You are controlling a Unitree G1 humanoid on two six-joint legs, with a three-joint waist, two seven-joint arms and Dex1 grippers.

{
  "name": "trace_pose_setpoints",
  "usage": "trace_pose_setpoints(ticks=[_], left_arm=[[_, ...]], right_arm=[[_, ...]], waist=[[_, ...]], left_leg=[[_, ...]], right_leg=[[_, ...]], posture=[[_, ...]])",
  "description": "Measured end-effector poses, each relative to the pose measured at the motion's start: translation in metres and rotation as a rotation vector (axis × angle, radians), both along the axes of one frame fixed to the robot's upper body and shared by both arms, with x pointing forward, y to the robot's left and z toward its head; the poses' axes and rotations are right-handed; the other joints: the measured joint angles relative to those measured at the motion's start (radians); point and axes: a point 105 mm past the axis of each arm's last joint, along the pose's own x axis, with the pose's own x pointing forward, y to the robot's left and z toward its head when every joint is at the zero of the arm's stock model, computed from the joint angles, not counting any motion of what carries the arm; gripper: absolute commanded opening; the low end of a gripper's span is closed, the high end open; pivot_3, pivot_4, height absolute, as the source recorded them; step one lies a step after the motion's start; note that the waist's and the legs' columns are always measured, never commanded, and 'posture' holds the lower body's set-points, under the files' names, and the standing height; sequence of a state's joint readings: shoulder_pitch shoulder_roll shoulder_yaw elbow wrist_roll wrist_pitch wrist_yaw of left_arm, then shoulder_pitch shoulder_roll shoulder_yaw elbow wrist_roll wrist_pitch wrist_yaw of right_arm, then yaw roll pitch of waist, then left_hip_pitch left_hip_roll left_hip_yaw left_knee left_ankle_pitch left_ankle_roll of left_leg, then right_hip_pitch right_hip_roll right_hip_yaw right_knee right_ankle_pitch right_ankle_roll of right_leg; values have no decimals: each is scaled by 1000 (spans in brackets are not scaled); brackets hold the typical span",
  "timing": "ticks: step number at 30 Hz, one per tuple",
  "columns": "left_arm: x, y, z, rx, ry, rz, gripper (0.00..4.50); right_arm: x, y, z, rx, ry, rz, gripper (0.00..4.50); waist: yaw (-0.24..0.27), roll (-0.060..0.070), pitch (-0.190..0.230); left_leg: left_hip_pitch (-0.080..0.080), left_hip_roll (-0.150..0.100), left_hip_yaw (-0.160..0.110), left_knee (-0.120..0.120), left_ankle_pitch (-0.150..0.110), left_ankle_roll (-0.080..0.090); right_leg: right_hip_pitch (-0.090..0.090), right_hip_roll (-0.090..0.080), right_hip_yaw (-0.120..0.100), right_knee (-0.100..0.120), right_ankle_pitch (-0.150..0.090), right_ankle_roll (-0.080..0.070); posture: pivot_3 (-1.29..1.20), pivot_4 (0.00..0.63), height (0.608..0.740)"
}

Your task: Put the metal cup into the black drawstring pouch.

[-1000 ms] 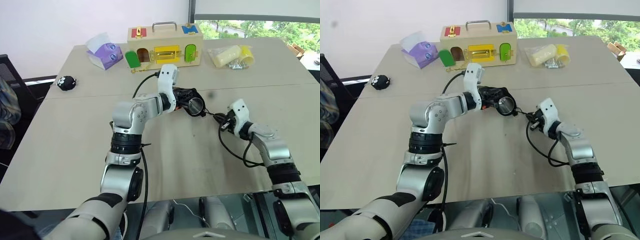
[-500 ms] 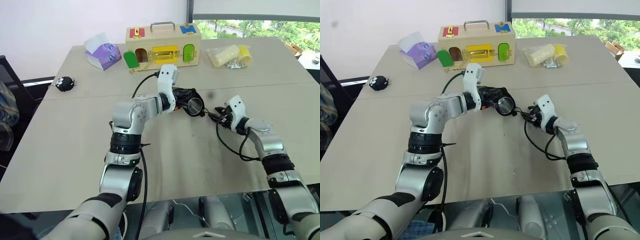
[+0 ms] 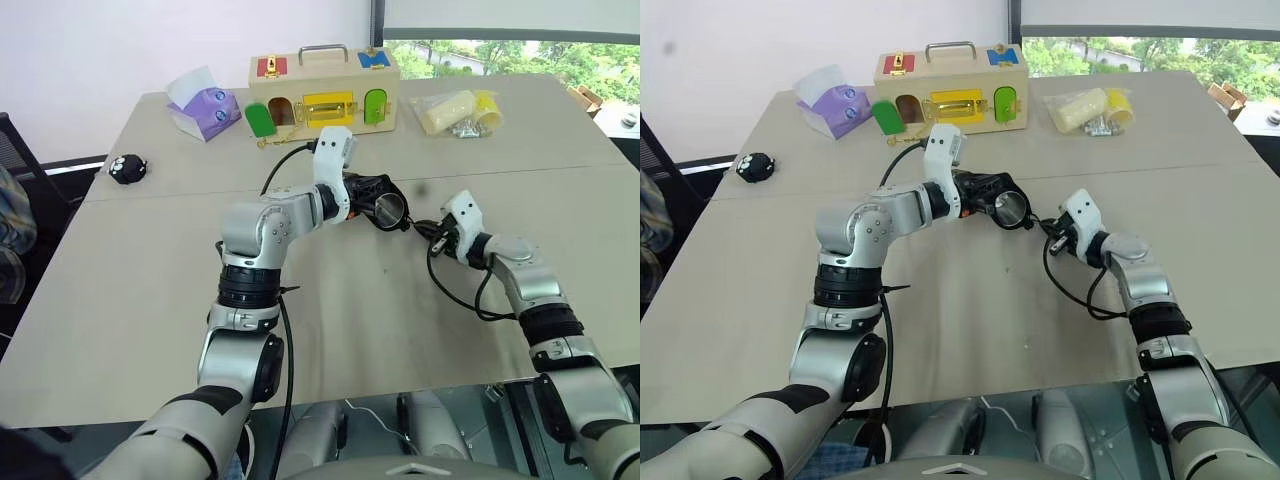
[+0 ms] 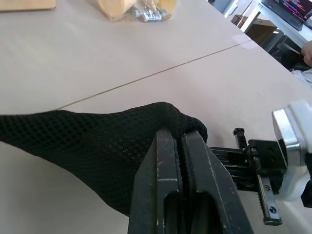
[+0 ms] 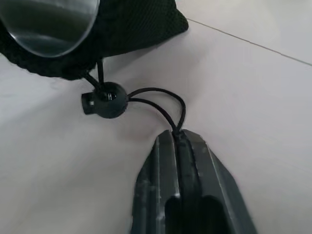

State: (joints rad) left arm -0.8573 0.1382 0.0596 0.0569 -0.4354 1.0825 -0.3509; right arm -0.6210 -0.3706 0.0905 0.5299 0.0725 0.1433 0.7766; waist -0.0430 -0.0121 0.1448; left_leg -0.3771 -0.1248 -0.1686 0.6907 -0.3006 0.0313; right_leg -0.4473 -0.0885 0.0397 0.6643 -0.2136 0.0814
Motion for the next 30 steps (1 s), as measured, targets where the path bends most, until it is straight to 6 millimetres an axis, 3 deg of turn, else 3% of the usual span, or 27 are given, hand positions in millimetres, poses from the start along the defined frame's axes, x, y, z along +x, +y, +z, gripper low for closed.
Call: trace_pose_setpoints(ticks=[8, 11, 12, 13, 15, 16, 19, 21, 25, 28, 30], left_arm=[[0, 2, -3, 2, 8, 10, 0], [0, 3, -3, -1, 9, 14, 0], [1, 4, -3, -2, 9, 17, 0], [1, 6, -3, -1, 11, 22, 0], [1, 6, -4, 0, 14, 23, 0], [-1, 5, -5, -8, 29, 15, 0], [-5, -1, -3, -59, 53, -16, 0], [-6, -2, 2, -111, 53, -31, 0], [-7, -2, 16, -204, 26, -44, 0], [-8, -3, 32, -294, -7, -64, 817], [-10, -4, 45, -351, -42, -100, 1819]], right_arm=[[1, -2, 3, -18, -29, -3, 49], [8, -21, 13, 31, -85, -131, 49], [11, -30, 23, 36, -136, -184, 49], [14, -41, 46, 18, -250, -236, 49], [13, -48, 70, -10, -354, -253, 49], [6, -48, 109, -46, -512, -245, 49], [-12, -29, 151, -76, -689, -184, 49], [-32, -7, 189, -125, -865, -114, 49], [-51, 15, 231, -150, -1063, -74, 49], [-62, 25, 258, -160, -1188, -68, 0], [-68, 29, 271, -155, -1247, -65, 0]], waist=[[1, 0, 0], [5, 1, 0], [6, 1, 1], [6, 2, 1], [6, 2, 1], [4, 2, 2], [1, 3, 2], [1, 3, 2], [8, 3, 2], [11, 3, 2], [12, 3, 2]], left_leg=[[0, 0, 0, 0, 0, 0], [-2, 0, 0, 0, 0, 0], [-3, 0, 0, 0, 0, 0], [-5, -1, 0, 0, 0, 0], [-6, -1, 0, 0, 0, 0], [-6, -1, -1, -1, 0, 0], [-6, 0, 0, -2, 0, 0], [-6, 0, 0, -2, 0, 0], [-6, 0, 0, -1, 0, 0], [-6, -1, -1, -1, 0, 0], [-6, -1, -1, -2, 0, 0]], right_leg=[[0, 0, 0, 0, 0, 0], [-2, 0, 0, 0, 0, 0], [-3, 0, 0, 0, 0, 0], [-6, 0, 0, 0, 0, 0], [-6, -1, 0, -1, 0, 0], [-7, -1, 0, -1, 0, 0], [-9, -1, 2, -1, 0, 0], [-9, 0, 2, 0, 0, 0], [-8, 0, 1, -1, 0, 0], [-8, 0, 1, -1, 0, 0], [-8, 0, 1, -2, 0, 0]], posture=[[0, 150, 710], [0, 150, 710], [0, 150, 710], [0, 150, 710], [0, 150, 710], [0, 150, 710], [0, 150, 710], [0, 150, 710], [0, 150, 710], [0, 150, 710], [0, 150, 710]])
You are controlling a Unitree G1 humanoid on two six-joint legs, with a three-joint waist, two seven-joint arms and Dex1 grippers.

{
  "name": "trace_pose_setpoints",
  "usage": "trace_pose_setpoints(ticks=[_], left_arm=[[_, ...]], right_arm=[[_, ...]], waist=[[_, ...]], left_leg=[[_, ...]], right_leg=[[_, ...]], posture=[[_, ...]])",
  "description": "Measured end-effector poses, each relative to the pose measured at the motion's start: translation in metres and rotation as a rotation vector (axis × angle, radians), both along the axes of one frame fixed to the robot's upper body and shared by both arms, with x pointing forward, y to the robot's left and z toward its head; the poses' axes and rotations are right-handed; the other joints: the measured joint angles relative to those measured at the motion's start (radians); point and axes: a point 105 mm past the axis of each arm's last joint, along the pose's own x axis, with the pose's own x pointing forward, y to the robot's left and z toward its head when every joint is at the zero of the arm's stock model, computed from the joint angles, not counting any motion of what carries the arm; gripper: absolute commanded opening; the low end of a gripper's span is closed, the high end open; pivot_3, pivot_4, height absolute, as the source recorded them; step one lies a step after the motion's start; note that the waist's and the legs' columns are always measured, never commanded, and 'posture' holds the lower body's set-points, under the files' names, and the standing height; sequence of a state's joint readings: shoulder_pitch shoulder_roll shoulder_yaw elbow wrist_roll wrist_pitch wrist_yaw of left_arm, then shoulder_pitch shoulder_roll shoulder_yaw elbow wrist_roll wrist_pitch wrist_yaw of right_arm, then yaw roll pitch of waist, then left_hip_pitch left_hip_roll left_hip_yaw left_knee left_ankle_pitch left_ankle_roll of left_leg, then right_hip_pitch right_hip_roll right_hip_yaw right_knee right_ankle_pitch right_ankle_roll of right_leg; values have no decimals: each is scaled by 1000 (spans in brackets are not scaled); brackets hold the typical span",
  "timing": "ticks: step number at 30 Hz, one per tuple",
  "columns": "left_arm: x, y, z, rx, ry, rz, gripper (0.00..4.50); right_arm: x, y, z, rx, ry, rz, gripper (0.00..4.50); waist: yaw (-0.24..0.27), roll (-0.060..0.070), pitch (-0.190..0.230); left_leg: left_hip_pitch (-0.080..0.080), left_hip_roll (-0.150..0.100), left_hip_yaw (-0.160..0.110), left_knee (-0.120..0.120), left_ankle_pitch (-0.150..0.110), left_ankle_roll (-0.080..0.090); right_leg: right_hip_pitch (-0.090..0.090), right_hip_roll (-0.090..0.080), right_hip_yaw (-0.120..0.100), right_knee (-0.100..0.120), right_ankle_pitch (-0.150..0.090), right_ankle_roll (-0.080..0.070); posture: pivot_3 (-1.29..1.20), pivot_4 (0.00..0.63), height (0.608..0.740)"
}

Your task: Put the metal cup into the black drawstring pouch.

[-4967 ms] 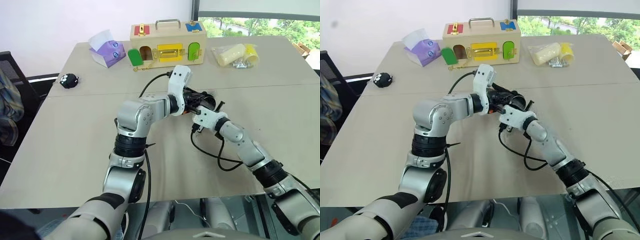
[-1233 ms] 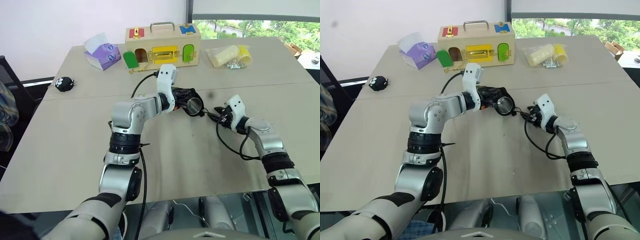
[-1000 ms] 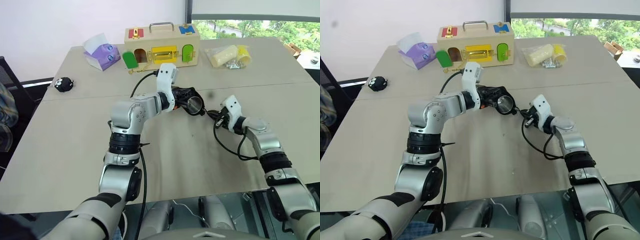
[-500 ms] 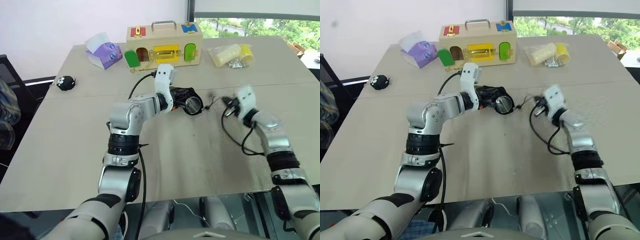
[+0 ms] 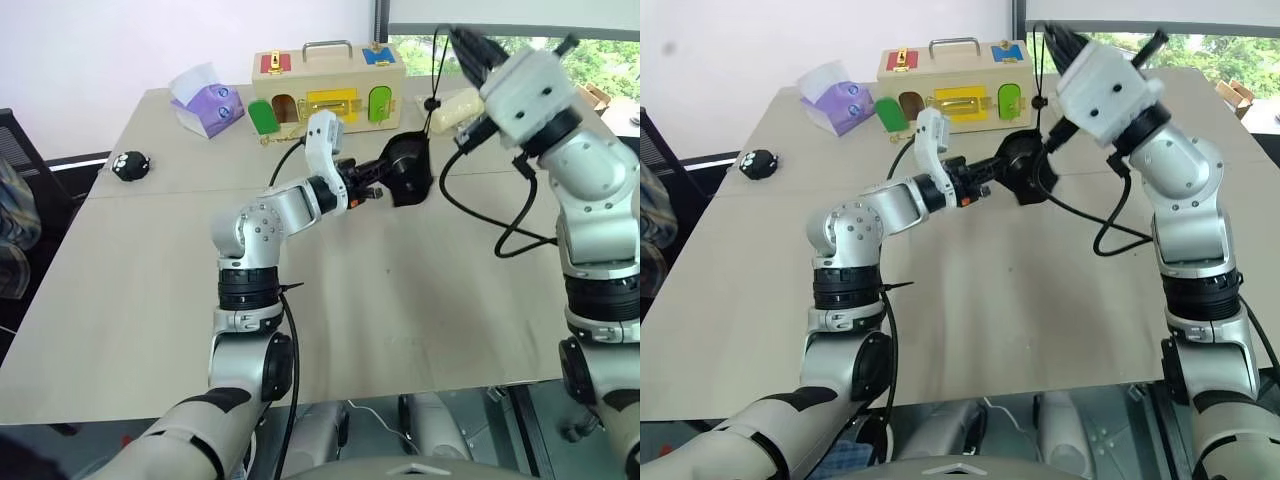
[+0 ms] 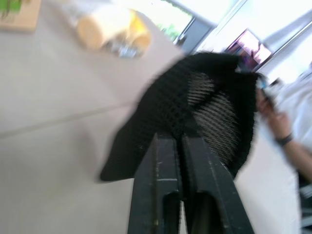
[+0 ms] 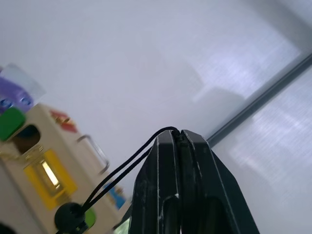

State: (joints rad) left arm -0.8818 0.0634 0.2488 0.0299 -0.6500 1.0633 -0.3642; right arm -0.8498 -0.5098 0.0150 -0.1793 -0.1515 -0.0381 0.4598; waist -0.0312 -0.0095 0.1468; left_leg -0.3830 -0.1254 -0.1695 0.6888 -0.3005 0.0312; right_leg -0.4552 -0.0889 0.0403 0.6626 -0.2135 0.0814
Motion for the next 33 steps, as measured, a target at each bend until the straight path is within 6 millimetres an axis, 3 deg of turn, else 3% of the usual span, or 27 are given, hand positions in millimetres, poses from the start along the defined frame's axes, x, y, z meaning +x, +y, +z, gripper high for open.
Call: trace_pose_setpoints(ticks=[2, 10, 16, 21, 22, 26, 27, 33], left_arm=[[-2, -1, 6, -8, -33, -15, 2677], [-20, -10, 44, -69, -275, -70, 2677], [-23, -10, 58, -99, -340, -73, 2677], [-25, -13, 58, -90, -352, -91, 2677], [-25, -13, 58, -91, -352, -92, 2161], [-20, -13, 53, -95, -326, -83, 820], [-18, -13, 51, -89, -319, -80, 228], [-13, -20, 41, -4, -346, -70, 81]], right_arm=[[0, 0, -1, -2, 0, 2, 0], [4, 5, -9, -14, 41, 29, 0], [5, 6, -12, -17, 62, 36, 0], [7, 9, -15, -15, 81, 44, 0], [6, 10, -15, -12, 83, 48, 0], [3, 14, -14, -13, 85, 62, 0], [2, 15, -14, -14, 83, 66, 0], [-1, 20, -7, -5, 76, 80, 0]], waist=[[0, 0, 0], [-5, 0, 0], [-4, 0, 0], [-4, 0, 0], [-4, 0, 0], [-4, 0, 0], [-4, 0, 0], [-4, 0, 0]], left_leg=[[0, 0, 0, 0, 0, 0], [0, 0, 1, 0, 0, 0], [0, 0, 1, 0, 0, 0], [0, 0, 1, 0, 0, 0], [0, 0, 1, 0, 0, 0], [0, 0, 0, 0, 0, 0], [0, 0, 0, 0, 0, 0], [0, 0, 0, 0, 0, 0]], right_leg=[[0, 0, 0, 0, 0, 0], [0, 0, 1, 0, 0, 0], [0, 1, 1, 0, 0, 0], [0, 1, 1, 0, 0, 0], [0, 1, 1, 0, 0, 0], [0, 1, 1, 0, 0, 0], [0, 1, 1, 0, 0, 0], [0, 1, 1, 0, 0, 0]], posture=[[0, 150, 710], [0, 150, 710], [0, 150, 710], [0, 150, 710], [0, 150, 710], [0, 150, 710], [0, 150, 710], [0, 150, 710]])
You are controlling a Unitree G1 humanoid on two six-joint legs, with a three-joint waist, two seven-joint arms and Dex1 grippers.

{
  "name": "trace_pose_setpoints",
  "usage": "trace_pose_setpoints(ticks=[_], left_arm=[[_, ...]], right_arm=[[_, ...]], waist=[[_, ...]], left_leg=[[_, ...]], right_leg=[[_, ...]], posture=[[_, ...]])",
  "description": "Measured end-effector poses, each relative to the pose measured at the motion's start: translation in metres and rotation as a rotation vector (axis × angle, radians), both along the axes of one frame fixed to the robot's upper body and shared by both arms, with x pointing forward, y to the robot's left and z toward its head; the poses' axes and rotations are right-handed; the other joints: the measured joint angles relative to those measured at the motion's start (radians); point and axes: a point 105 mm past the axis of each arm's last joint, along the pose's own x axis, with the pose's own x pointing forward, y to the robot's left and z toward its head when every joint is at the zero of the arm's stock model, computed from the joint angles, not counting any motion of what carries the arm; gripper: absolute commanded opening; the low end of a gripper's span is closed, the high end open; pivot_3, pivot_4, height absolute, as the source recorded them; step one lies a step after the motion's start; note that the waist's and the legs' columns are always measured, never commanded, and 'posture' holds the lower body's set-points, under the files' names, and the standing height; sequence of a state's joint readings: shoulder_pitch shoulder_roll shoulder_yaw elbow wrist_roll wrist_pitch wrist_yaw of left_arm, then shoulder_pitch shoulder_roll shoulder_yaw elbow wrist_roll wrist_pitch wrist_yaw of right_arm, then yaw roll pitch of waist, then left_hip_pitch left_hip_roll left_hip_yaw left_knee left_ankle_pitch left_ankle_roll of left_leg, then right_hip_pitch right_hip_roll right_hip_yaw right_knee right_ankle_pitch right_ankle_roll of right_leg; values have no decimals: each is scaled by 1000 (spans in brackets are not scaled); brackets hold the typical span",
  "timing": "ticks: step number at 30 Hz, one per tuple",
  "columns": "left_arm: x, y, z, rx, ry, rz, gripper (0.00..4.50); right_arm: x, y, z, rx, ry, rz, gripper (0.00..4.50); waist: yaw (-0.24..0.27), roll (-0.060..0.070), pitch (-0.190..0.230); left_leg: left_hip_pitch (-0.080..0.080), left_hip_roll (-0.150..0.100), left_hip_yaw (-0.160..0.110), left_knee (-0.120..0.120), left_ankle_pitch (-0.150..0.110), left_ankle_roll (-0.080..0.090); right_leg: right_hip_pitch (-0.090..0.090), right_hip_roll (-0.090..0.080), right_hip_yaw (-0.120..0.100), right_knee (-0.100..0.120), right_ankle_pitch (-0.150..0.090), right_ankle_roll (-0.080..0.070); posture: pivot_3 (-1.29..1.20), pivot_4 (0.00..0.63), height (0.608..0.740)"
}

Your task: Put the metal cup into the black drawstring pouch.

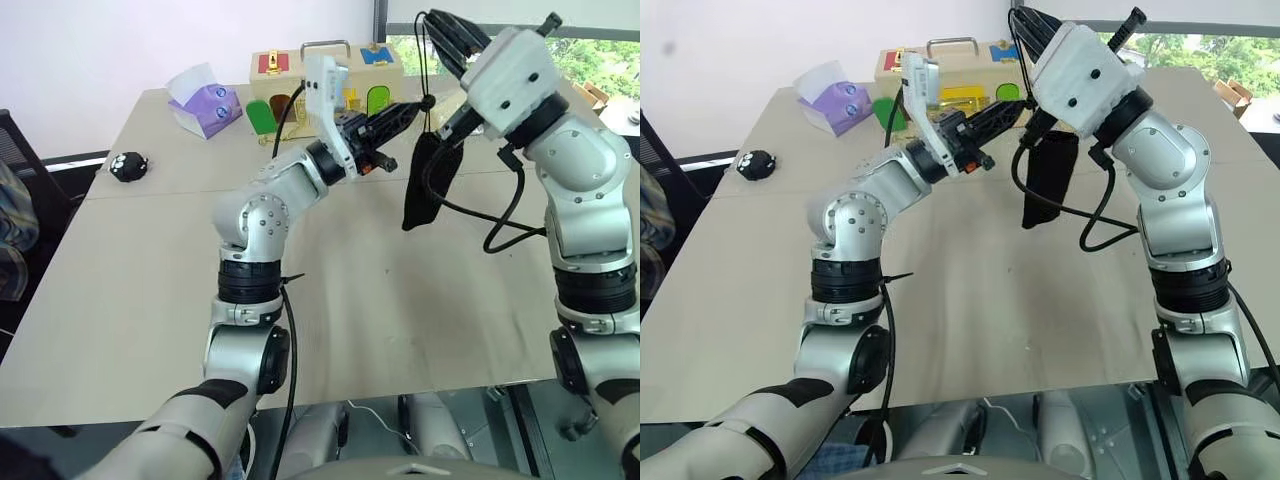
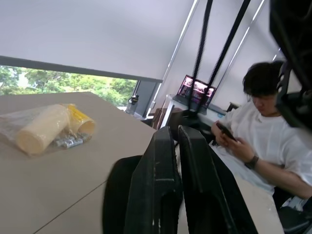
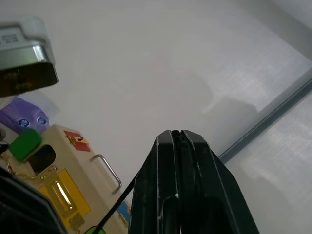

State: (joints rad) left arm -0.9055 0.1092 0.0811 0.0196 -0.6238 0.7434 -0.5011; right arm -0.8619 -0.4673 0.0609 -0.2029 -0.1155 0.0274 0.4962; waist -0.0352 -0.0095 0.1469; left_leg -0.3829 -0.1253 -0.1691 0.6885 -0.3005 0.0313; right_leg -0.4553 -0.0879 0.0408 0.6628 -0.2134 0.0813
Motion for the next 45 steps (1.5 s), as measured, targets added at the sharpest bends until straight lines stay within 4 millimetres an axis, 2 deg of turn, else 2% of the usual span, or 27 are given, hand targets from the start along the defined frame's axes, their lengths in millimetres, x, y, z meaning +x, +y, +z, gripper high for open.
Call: trace_pose_setpoints(ticks=[2, 4, 7, 9, 14, 24, 29, 33, 37, 41, 45], left_arm=[[4, -1, -2, 0, 2, 20, 81], [9, -1, -1, -12, -3, 43, 567], [7, -1, 9, -35, -51, 42, 1717], [6, 0, 14, -49, -80, 44, 2697], [3, 2, 17, -53, -119, 47, 2697], [20, 25, -3, -53, -39, 151, 2697], [18, 32, 6, -129, -77, 156, 2697], [0, 22, 17, -127, -163, 41, 2697], [-8, 11, 7, -96, -164, -25, 2697], [-8, 10, 5, -65, -184, -26, 2697], [2, 9, -5, -21, -182, 20, 2697]], right_arm=[[-2, 1, 2, 3, -4, 5, 0], [-3, 2, 3, 4, -8, 8, 0], [-3, 2, 3, 4, -6, 7, 0], [-3, 2, 3, 4, -5, 7, 0], [-3, 2, 2, 3, -5, 6, 0], [-2, 1, 1, 3, 1, 3, 0], [-2, 1, 0, 4, 1, 2, 0], [-1, 1, 0, 5, 8, -1, 0], [0, 0, -1, 7, 17, -6, 0], [0, 0, -1, 9, 20, -6, 0], [0, 3, -2, 18, 27, 4, 0]], waist=[[0, 0, 0], [0, 0, 0], [0, 0, 0], [0, 0, 0], [0, 0, 0], [0, 0, 0], [-1, 0, 0], [-1, 0, 0], [-1, 0, 0], [-2, 0, 0], [0, 0, 0]], left_leg=[[0, 0, 0, 0, 0, 0], [0, 0, 0, 0, 0, 0], [0, 0, 0, 0, 0, 0], [0, 0, 0, 0, 0, 0], [0, 0, 0, 0, 0, 0], [0, 0, 0, 0, 0, 0], [0, 0, 0, 0, 0, 0], [0, 0, 0, 0, 0, 0], [0, 0, 0, 0, 0, 0], [0, 0, 0, 0, 0, 0], [0, 0, 0, 0, 0, 0]], right_leg=[[0, 0, 0, 0, 0, 0], [0, 0, 0, 0, 0, 0], [0, -1, 0, 0, 0, 0], [0, -1, 0, 0, 0, 0], [0, 0, 0, 0, 0, 0], [0, 0, 0, 0, 0, 0], [0, -1, 0, 0, 0, 0], [0, -1, 0, 0, 0, 0], [0, 0, 0, 0, 0, 0], [0, 0, 0, 0, 0, 0], [0, 0, 0, 0, 0, 0]], posture=[[0, 150, 710], [0, 150, 710], [0, 150, 710], [0, 150, 710], [0, 150, 710], [0, 150, 710], [0, 150, 710], [0, 150, 710], [0, 150, 710], [0, 150, 710], [0, 150, 710]])
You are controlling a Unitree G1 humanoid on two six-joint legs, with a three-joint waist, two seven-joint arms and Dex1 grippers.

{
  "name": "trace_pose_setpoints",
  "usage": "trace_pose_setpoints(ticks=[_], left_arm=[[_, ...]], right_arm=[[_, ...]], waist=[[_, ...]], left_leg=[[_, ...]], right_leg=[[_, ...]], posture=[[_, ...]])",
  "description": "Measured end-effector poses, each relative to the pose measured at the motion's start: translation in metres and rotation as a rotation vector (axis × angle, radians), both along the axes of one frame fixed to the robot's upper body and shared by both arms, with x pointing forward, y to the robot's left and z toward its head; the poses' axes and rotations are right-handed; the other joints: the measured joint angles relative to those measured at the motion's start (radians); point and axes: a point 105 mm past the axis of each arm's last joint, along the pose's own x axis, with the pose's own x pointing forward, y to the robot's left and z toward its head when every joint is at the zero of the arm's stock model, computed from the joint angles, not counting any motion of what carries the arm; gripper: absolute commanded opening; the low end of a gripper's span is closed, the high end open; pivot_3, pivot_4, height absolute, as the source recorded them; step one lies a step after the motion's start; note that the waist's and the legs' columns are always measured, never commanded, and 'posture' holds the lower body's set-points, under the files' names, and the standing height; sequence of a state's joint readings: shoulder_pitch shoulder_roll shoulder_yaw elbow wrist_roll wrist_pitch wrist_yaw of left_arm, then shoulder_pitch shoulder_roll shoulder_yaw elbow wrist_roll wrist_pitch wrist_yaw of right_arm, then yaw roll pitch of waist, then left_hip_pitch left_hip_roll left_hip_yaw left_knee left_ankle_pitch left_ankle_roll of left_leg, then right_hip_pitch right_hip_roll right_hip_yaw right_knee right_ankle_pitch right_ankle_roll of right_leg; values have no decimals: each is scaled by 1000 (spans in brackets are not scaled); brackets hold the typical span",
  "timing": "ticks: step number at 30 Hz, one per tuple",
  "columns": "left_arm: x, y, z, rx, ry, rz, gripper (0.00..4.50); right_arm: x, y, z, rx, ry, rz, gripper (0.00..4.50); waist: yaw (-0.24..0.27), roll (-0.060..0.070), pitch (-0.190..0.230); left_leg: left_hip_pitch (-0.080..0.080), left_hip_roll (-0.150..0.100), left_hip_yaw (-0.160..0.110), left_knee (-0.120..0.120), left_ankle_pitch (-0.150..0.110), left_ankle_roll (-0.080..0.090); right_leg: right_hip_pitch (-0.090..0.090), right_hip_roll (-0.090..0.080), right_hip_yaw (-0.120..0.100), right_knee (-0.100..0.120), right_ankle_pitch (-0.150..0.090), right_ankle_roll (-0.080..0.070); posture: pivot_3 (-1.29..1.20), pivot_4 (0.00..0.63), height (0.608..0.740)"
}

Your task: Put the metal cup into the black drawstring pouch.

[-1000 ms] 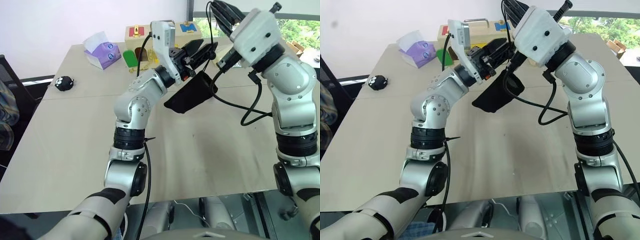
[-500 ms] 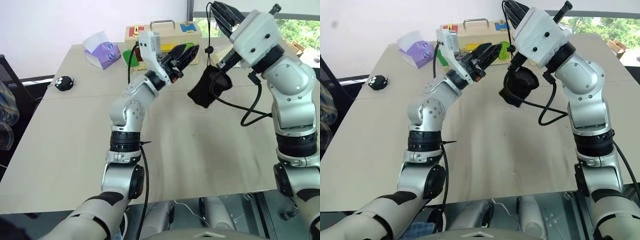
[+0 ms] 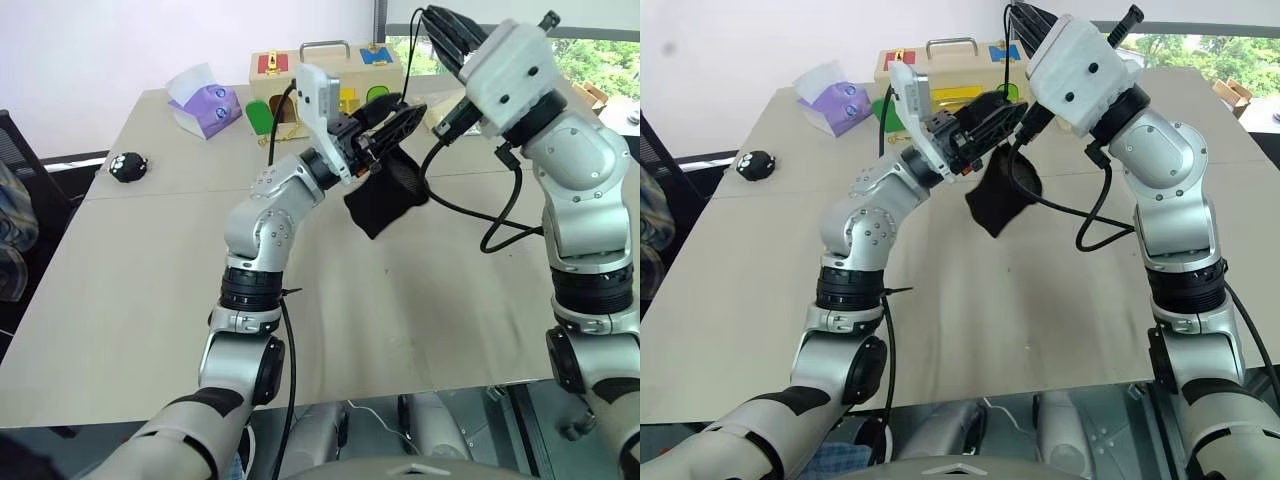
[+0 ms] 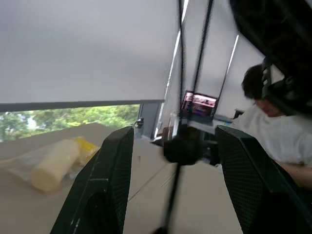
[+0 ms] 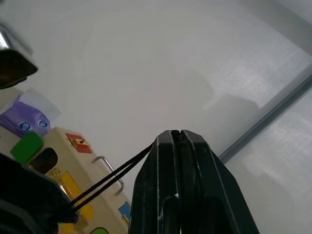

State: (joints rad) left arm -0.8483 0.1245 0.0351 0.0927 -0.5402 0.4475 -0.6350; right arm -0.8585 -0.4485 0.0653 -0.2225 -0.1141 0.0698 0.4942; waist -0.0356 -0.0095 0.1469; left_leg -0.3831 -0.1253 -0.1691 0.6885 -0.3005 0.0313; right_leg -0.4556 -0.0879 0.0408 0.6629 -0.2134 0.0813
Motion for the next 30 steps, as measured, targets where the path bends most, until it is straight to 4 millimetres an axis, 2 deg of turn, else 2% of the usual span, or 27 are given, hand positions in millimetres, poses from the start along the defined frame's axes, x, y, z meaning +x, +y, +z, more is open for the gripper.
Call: trace_pose_setpoints(ticks=[3, 7, 8, 18, 20, 23, 24, 26, 28, 30], left_arm=[[1, -5, 1, -7, -5, -4, 1976], [-1, -12, 7, -28, -23, -23, 331], [-1, -13, 7, -32, -23, -28, 158], [2, -11, 5, 2, -35, 1, 162], [6, -10, -7, 70, -24, 26, 162], [10, -12, -40, 188, 25, 43, 162], [12, -10, -63, 276, 60, 54, 162], [12, -7, -89, 374, 93, 52, 162], [5, -6, -111, 469, 103, 20, 162], [0, -8, -118, 481, 108, -7, 162]], right_arm=[[-1, 1, 0, 0, 1, 2, 0], [-3, 2, 1, 0, -3, 6, 0], [-4, 3, 2, 0, -5, 7, 0], [-5, 2, 4, 8, -25, -7, 0], [-6, -1, 19, 49, -104, -39, 0], [-22, -16, 59, 162, -298, -97, 0], [-37, -30, 82, 245, -419, -131, 0], [-50, -44, 99, 309, -510, -157, 0], [-52, -51, 102, 335, -532, -174, 0], [-45, -50, 94, 322, -482, -166, 0]], waist=[[1, 0, 0], [0, 0, 0], [-1, 0, 0], [-2, 0, 0], [-2, 0, 0], [-1, 0, 0], [-1, 0, 0], [-1, 0, 0], [-2, 0, 0], [-3, 0, 0]], left_leg=[[0, 0, 0, 0, 0, 0], [0, 0, 0, 0, 0, 0], [0, 0, 0, 0, 0, 0], [0, 0, 0, 0, 0, 0], [0, 0, 0, 0, 0, 0], [0, 0, 0, -1, 0, 0], [0, 0, 0, -1, 0, 0], [0, 0, 0, -2, 0, 0], [0, 0, 0, -2, 0, 0], [1, 0, 0, -1, 0, 0]], right_leg=[[0, 0, 0, 0, 0, 0], [0, -1, 0, 0, 0, 0], [0, -1, 0, 0, 0, 0], [0, 0, 0, 0, 0, 0], [0, 0, 0, 0, 0, 0], [-1, 1, 0, 0, 0, 0], [-1, 1, 0, 0, 0, 0], [-1, 1, 0, 0, 0, 0], [-1, 1, 0, 0, 0, 0], [0, 0, 1, 1, 0, 0]], posture=[[0, 150, 710], [0, 150, 710], [0, 150, 710], [0, 150, 710], [0, 150, 710], [0, 150, 710], [0, 150, 710], [0, 150, 710], [0, 150, 710], [0, 150, 710]])
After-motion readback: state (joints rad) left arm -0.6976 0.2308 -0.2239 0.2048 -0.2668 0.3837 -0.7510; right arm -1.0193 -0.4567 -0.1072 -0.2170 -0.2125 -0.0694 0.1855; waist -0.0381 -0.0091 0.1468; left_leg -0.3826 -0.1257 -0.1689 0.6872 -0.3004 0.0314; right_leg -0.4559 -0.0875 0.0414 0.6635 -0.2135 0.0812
